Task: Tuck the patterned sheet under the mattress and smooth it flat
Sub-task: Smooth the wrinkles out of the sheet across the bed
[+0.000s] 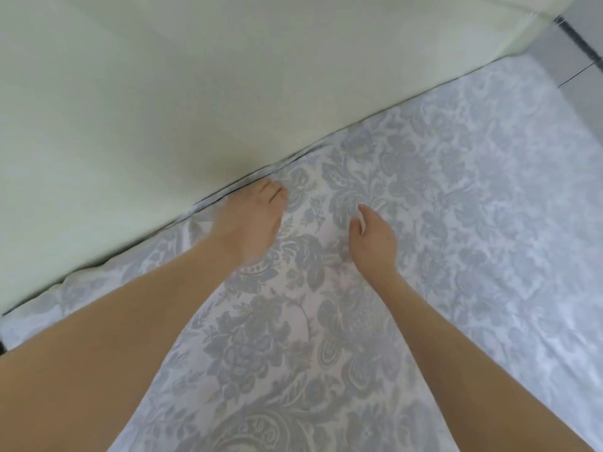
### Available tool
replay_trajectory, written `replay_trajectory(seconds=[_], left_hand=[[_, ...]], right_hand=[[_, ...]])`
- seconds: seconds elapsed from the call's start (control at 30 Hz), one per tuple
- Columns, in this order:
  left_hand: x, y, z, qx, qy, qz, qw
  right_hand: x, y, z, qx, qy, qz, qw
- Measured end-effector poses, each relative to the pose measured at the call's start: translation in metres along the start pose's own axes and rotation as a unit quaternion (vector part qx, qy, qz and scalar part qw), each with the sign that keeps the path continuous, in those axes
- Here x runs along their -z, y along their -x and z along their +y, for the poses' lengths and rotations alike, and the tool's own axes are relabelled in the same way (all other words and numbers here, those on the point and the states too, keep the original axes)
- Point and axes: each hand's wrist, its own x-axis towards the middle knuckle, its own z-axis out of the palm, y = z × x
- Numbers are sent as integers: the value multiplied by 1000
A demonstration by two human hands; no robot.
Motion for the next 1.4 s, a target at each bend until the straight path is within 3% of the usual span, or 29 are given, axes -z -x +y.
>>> replay_trajectory(seconds=[0.17,0.27,0.37,0.43,0.63,0.8,0.97,1.1,1.23,1.3,1.4], left_hand=[[-35,-25,-17,79,45,60,994],[-43,-28,-15,122,77,38,989],[-37,-35,-9,152,33,34,987],[-18,-50,-3,184,-26,-19,982],[-14,-82,16,155,-132,-73,976],[-48,-83,13,125,-140,-2,982],[-34,-63,10,110,-90,10,990],[-12,15,-14,100,-82,50,990],[-4,67,-39,148,-97,52,983],[-4,65,-38,180,-88,25,979],[2,53,-31,272,-81,-23,959]], right_hand=[[-2,-104,7,43,82,-21,995],[-15,-143,-26,77,90,-33,992],[-39,-173,-49,77,204,-103,971],[-51,-181,-52,75,266,-142,950],[-46,-182,-54,133,331,-152,922],[-58,-144,-49,295,266,-63,915],[-65,-135,-60,219,250,-141,933],[-59,-116,-70,223,248,-99,938],[-75,-63,-108,309,195,-45,930],[-83,-38,-125,309,149,-9,939],[-86,1,-149,317,86,-65,942]])
